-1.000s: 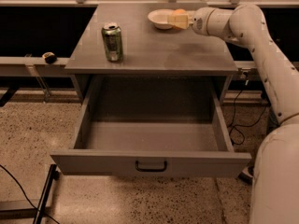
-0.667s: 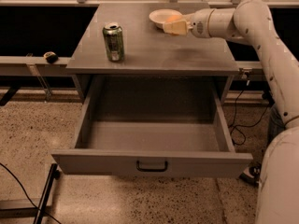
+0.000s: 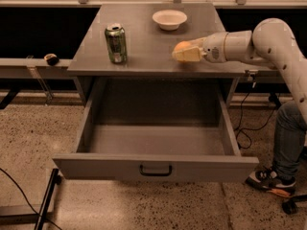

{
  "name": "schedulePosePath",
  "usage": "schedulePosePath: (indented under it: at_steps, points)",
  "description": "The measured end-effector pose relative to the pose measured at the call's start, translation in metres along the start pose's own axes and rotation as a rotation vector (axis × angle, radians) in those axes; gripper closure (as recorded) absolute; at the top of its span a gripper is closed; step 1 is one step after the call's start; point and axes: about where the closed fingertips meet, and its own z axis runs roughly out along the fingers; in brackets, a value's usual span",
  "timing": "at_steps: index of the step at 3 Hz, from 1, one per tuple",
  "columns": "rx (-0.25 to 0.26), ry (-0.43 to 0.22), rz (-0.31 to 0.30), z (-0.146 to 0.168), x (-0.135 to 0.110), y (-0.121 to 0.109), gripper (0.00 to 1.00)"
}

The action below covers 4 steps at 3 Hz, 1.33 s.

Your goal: Place orange into top drawer

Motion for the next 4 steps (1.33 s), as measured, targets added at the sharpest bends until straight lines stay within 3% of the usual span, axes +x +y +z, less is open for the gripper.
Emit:
schedulePosePath:
  at_steps: [1,2,3,4]
  points:
    - [-0.002,-0.063,0.066,-0.036,0.029,0.032,1.00]
    - [0.001,-0.105,0.091,-0.071,0.040,0.052,1.00]
    - [-0.007,-0.101,0.092,-0.070,0.041,0.054,1.00]
    - [-0.071,-0.071,0.072,-0.065,0.055,0.059,1.00]
